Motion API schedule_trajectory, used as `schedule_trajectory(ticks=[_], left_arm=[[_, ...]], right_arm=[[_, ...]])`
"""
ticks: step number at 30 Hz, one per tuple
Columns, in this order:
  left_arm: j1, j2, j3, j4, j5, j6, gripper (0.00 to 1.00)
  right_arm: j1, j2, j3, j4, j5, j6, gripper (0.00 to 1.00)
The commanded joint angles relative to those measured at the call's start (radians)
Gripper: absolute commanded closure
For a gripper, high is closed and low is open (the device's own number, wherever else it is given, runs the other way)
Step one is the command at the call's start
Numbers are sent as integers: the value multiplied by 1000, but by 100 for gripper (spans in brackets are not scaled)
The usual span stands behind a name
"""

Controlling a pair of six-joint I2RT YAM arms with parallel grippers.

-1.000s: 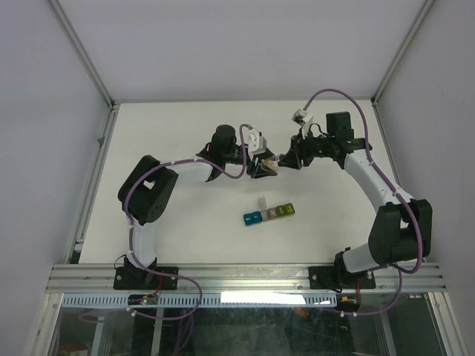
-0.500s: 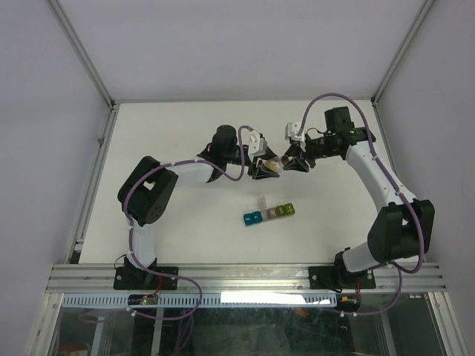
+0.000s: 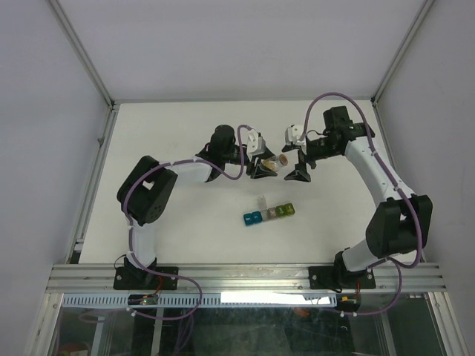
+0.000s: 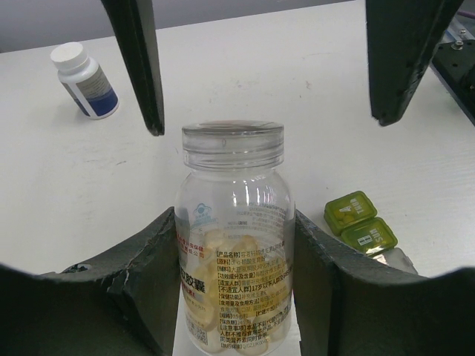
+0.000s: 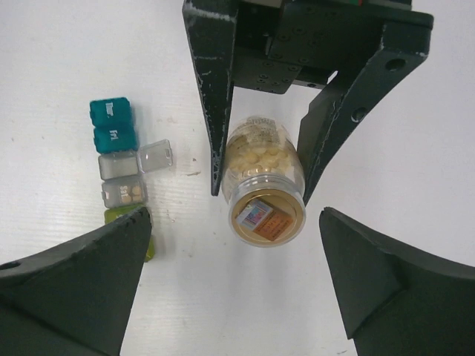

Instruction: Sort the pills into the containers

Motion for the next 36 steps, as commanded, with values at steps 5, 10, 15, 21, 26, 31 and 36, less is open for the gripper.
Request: schedule_trajectory(ticks=[5,10,15,21,26,31,36], left_arm=[[8,-48,-6,39,3,16,100],[7,-45,-5,42,1,12,100],[8,-43,-3,44,-3,10,100],[8,-38,1,43,-6,10,100],[8,-34,3,41,-7,9,100],[7,-33,5,40,-7,9,100],[8,-35,5,40,-7,9,100]], right_arm=[[-54,-131,-71,309,-74,760,1],[-70,-87,-89,336,-31,994,1],[-51,-105,-140,451,87,1075,3],[7,-102,-154,483,193,1092,17],[30,-93,-148,488,222,1098,28],[37,-98,-145,485,215,1094,44],[39,-98,-141,469,183,1066,60]])
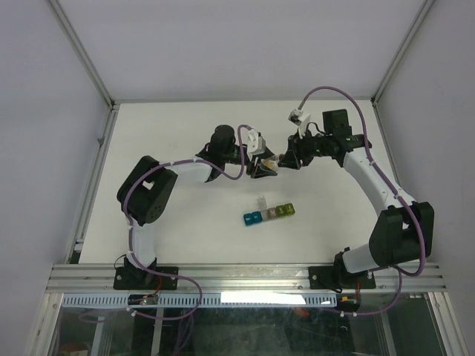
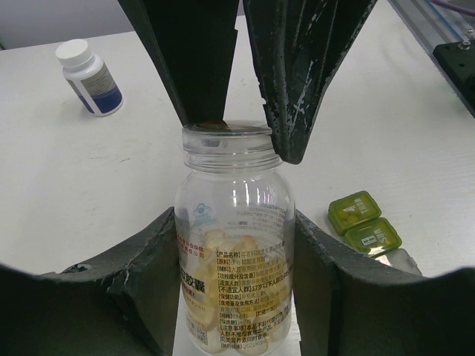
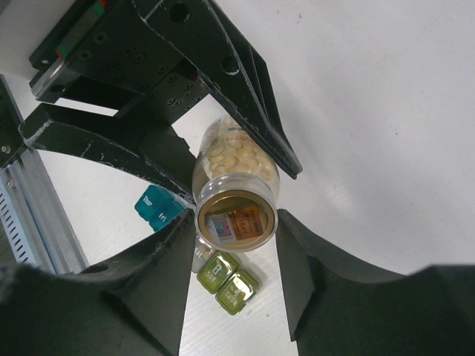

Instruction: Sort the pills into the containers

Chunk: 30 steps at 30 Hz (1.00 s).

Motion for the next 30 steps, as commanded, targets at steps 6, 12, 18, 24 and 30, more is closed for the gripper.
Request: schedule_trajectory(ticks=[6,12,18,24,30], left_arm=[[7,-36,4,39,10,11,100],[7,-38,2,36,15,13,100],[7,-40,1,36,18,14,100],[9,-44,-2,37,17,16,100],[9,-46,-5,38,18,17,100]], right_arm=[[12,-22,26,-3,-88,-152,72],[28,-5,59,-214,-187,-713,75],[28,34,112,-406,-120,-1230,65],[28,77,168,-429,-130,-1256,52],[20,1,123,-371,-195,-1085,12]])
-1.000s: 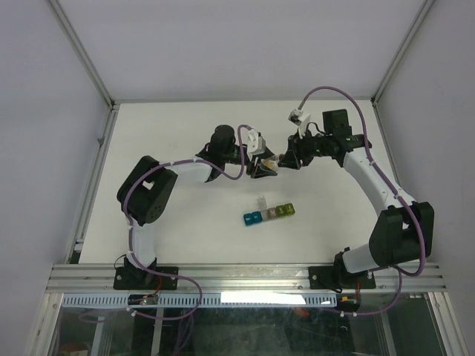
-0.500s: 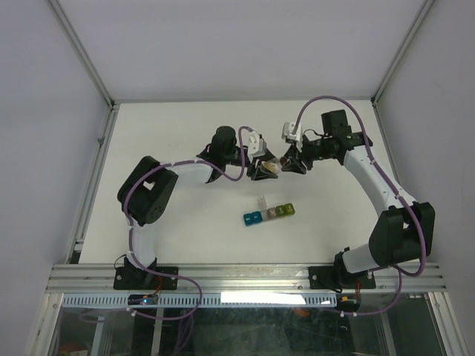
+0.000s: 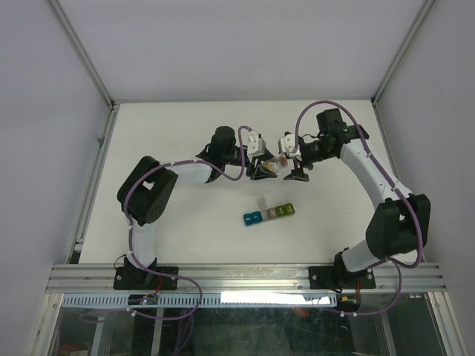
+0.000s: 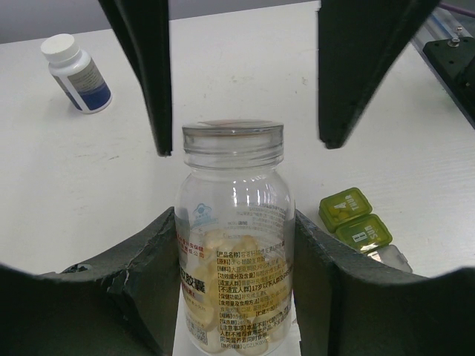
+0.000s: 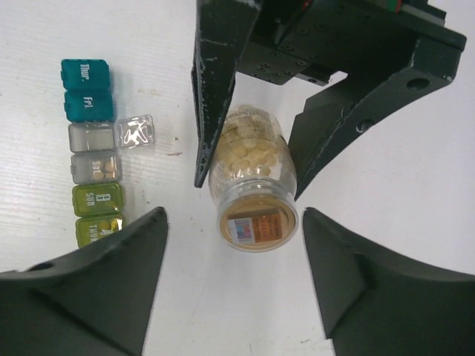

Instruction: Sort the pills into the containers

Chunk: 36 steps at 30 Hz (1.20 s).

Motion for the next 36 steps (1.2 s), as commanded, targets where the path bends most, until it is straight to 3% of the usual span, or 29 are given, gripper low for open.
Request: schedule_trajectory(ticks=[1,5,11,14,18,27,32,36], left_arm=[[10,-46,5,45,4,17,100],[10,-47,5,45,5,16,100],[9,-44,6,48,7,12,100],[9,-44,7,48,5,12,100],[10,-42,8,48,2,12,100],[9,-39,10,48,-1,12,100],[9,-37,11,47,0,12,100],[10,-37,11,48,0,12,100]], right_arm=[[-5,-90,-10,48,-103,154,7],[-36,-162,-20,97,-167,372,1],[-87,-234,-129,426,-190,1035,1],[-93,-203,-155,477,-154,1146,1],[-92,-133,-137,466,-23,1211,1],[-76,-97,-138,453,40,1232,8],[-43,-77,-133,448,78,1227,18],[-29,-63,-121,436,87,1224,33]])
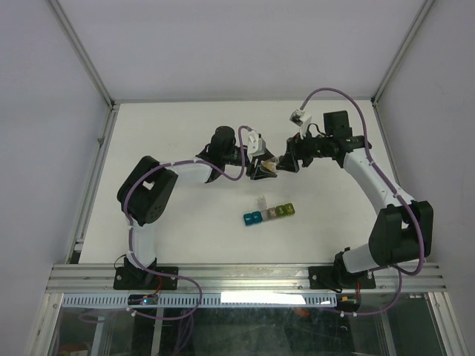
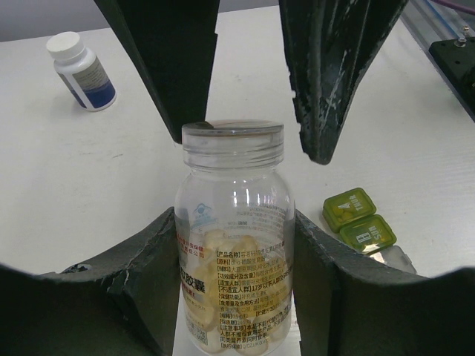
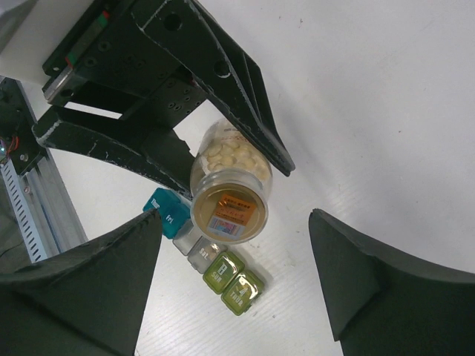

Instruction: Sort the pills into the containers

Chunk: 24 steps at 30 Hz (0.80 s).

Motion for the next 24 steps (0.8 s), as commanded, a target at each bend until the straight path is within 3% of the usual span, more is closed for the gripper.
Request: schedule_trajectory(ticks=[1,10,13,17,21,24], left_arm=[[9,-37,12,47,13,13,100],[9,-36,13,45,13,13,100],[9,-36,13,45,14,13,100],[9,-36,11,45,16,12,100],[9,-38,10,45,18,14,100],[9,-39,8,45,18,15,100]], right_arm=[[17,14,30,18,21,13,37],[22,5,44,-2,19,-41,72],[22,9,53,-18,-23,-112,79],[33,25,102,-125,-133,-396,85],[37,38,162,-337,-209,-900,88],[38,75,219,-484,-190,-1192,86]])
